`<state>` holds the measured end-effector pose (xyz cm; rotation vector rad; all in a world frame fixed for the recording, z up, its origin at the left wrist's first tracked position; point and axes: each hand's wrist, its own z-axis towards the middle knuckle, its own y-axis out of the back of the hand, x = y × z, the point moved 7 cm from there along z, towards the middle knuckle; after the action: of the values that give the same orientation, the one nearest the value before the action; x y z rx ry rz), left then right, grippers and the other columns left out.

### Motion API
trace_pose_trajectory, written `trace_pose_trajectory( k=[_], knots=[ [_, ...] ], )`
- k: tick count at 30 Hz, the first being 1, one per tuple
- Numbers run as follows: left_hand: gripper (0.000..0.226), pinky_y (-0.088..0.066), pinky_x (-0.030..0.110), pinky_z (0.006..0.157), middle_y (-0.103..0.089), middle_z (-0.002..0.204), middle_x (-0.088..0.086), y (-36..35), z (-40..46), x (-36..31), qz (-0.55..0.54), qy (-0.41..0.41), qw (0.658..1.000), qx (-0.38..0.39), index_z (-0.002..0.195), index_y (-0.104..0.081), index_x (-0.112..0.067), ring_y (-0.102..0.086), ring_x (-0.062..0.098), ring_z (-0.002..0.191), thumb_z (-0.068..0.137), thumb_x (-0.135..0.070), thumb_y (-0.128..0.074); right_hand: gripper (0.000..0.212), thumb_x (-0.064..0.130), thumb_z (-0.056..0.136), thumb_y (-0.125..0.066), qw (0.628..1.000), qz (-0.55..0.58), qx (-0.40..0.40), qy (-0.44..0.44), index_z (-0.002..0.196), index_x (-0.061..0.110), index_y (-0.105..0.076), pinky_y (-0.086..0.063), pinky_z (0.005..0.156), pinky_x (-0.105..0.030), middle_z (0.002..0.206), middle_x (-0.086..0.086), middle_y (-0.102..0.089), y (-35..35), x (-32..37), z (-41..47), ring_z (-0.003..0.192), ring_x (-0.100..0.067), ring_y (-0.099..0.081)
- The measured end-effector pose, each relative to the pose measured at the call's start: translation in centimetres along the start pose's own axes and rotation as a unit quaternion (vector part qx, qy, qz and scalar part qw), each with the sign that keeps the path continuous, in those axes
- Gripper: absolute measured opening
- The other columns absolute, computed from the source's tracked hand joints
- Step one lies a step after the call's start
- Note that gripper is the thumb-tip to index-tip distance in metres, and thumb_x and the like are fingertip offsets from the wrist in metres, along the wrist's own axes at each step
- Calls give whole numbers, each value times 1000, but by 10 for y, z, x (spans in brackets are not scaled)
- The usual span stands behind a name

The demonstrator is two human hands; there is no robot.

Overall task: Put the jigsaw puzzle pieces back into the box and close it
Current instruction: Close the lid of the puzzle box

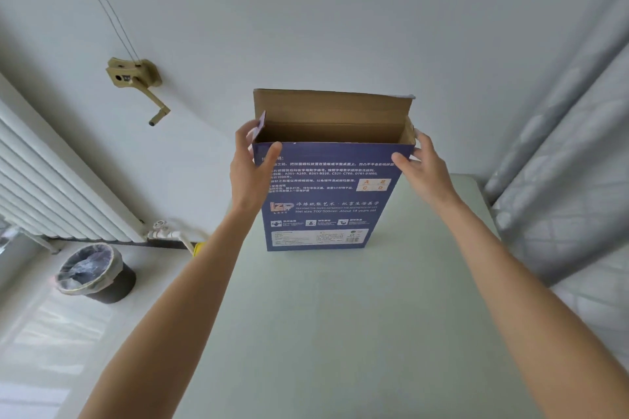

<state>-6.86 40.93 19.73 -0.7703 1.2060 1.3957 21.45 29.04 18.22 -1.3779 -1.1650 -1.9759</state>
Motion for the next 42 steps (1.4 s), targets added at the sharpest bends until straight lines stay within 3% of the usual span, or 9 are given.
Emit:
trace_pose_trajectory(
  k=[6, 12, 16, 19, 25, 29, 33, 36, 42],
  knots=[
    [35, -49, 50, 93, -51, 127, -15, -55, -5, -11, -58, -17, 995, 80, 117, -41, -37, -57, 19, 114, 89, -30, -61, 60, 22, 89, -60, 995, -86, -30, 35, 141, 21, -29, -45, 74, -6, 120, 10, -55, 64, 0, -14, 96, -11, -60],
    [34, -51, 27, 86, -52, 132, -15, -104, -16, -31, -61, -54, 989, 125, 120, -42, -26, -55, 9, 113, 91, -27, -59, 58, 39, 88, -59, 993, -114, -30, 20, 137, 34, -30, -52, 87, -46, 126, 25, -48, 108, -18, -28, 101, -19, -63],
    [26, -48, 45, 94, -54, 119, -33, -127, -20, -38, -49, -79, 985, 145, 111, -47, -42, -55, 10, 115, 89, -33, -58, 49, 43, 92, -50, 987, -152, -57, -12, 135, 25, -33, -55, 79, -37, 115, 0, -61, 128, -27, -32, 93, -19, -64],
    [23, -49, 46, 91, -58, 120, -15, -138, -22, -30, -29, -72, 985, 155, 107, -53, -46, -56, 14, 111, 88, -35, -59, 37, 44, 95, -43, 985, -150, -77, -36, 124, 21, -47, -50, 77, -37, 96, -6, -65, 137, -36, -34, 89, -22, -63],
    [17, -38, 3, 77, -56, 115, -8, -144, -24, -40, 14, -80, 987, 140, 91, -67, -19, -53, -3, 99, 90, -32, -57, 31, 27, 93, -50, 963, -196, -177, 51, 85, 1, -66, -38, 68, -16, 92, -10, -63, 162, -35, -26, 90, -25, -57],
    [21, -46, 11, 74, -58, 111, -4, -146, -10, -42, -64, -36, 987, 146, 103, -52, -17, -57, 13, 107, 85, -11, -62, 15, 11, 83, -67, 967, -167, -192, 31, 96, 8, -61, -45, 73, -22, 102, -8, -65, 168, -22, -11, 90, -21, -62],
    [66, -49, 19, 80, -56, 115, -2, -146, -2, -49, -146, -39, 974, 167, 126, -30, -31, -56, 8, 107, 75, -4, -63, 64, 4, 76, -72, 968, -157, -193, 13, 127, 20, -37, -36, 63, -7, 107, -6, -57, 171, -14, -3, 93, -20, -54],
    [86, -49, 22, 87, -51, 123, 2, -147, 0, -63, -87, -129, 973, 172, 140, -16, -34, -50, 8, 115, 78, 6, -62, 84, 4, 76, -73, 973, -139, -176, 45, 140, 29, -24, -43, 60, -4, 106, -4, -51, 172, -10, -4, 71, -13, -55],
    [41, -48, 38, 92, -50, 120, 0, -142, -5, -67, 83, -282, 944, 151, 124, -55, -21, -51, 16, 111, 84, -19, -66, 31, 26, 89, -60, 965, -203, -136, 94, 118, 15, -56, -49, 77, -25, 115, 0, -59, 177, -4, -18, 84, -11, -59]
  ],
)
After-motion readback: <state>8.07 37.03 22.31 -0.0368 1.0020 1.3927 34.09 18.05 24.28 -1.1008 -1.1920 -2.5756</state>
